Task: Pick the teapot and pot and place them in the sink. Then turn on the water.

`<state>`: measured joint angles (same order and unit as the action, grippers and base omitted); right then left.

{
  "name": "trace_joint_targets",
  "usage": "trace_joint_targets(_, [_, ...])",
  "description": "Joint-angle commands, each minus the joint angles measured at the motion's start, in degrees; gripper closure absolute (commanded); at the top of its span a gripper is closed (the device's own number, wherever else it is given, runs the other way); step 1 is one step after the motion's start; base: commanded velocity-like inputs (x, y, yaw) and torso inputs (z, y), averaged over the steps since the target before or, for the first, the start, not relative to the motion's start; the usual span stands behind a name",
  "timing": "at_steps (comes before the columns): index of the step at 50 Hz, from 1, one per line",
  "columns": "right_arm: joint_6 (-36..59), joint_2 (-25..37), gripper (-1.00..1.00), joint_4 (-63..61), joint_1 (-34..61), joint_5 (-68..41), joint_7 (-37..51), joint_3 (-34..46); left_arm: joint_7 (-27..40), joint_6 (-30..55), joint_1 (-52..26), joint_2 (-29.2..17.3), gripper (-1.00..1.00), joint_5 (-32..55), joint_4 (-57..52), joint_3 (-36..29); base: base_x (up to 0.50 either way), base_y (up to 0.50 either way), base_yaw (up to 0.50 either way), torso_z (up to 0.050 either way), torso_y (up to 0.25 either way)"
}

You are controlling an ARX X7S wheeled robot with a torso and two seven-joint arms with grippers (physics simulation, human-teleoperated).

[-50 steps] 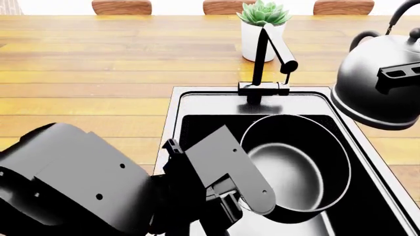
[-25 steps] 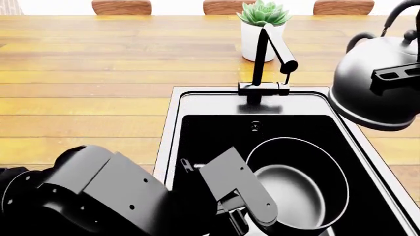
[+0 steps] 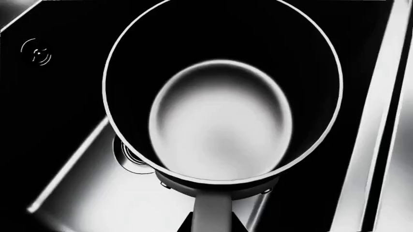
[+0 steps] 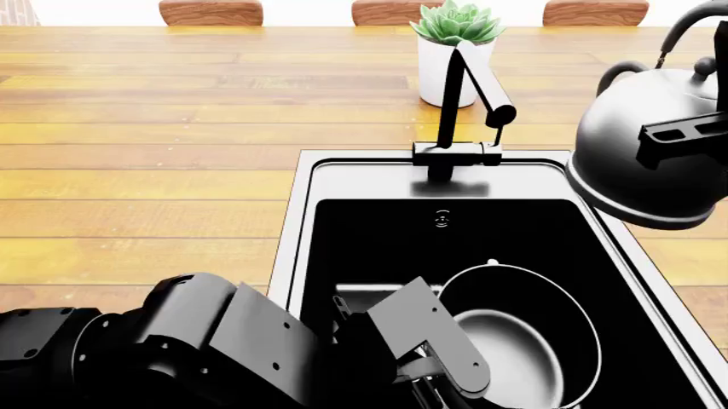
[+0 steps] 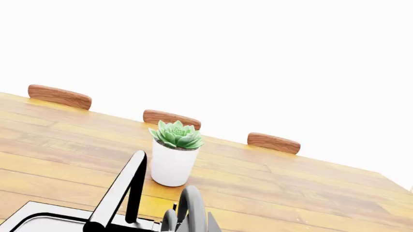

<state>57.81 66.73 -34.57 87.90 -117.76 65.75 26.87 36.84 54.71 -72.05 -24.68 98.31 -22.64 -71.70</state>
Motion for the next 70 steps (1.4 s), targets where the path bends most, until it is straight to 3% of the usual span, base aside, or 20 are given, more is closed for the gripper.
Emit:
trace_joint_targets(1, [-0.17, 0.38, 1.00, 0.40, 1.33, 3.12, -0.07, -2.01, -1.65, -0.88, 0.52, 2.63, 1.00, -5.83, 3.08, 1.06, 0.00, 0.00, 0.00, 0.010, 0.000])
trace_joint_targets(33, [-1.46, 1.89, 1.00, -0.22, -1.52, 4.61, -1.49, -2.79, -6.53, -3.57, 3.77, 7.93, 1.00, -11.50, 11.73, -1.97, 0.00, 0.00, 0.00, 0.001, 0.004])
trace_joint_targets(52, [-2.26, 2.37, 1.00, -0.64, -2.58, 4.90, -1.70, -3.19, -7.83, -3.92, 5.63, 8.27, 1.00, -13.54, 14.47, -4.11, 0.00, 0.00, 0.00, 0.000, 0.000])
trace_joint_targets(53, [-2.29, 2.37, 1.00, -0.66, -2.65, 4.94, -1.72, -3.20, -7.94, -3.88, 5.59, 8.29, -1.00, -13.51, 14.54, -4.14, 0.00, 0.00, 0.00, 0.000, 0.000])
trace_joint_targets(70, [-2.39, 2.42, 1.00, -0.72, -2.73, 4.85, -1.70, -3.25, -8.06, -3.74, 5.41, 8.27, -1.00, -12.92, 15.08, -4.23, 0.00, 0.00, 0.00, 0.000, 0.000])
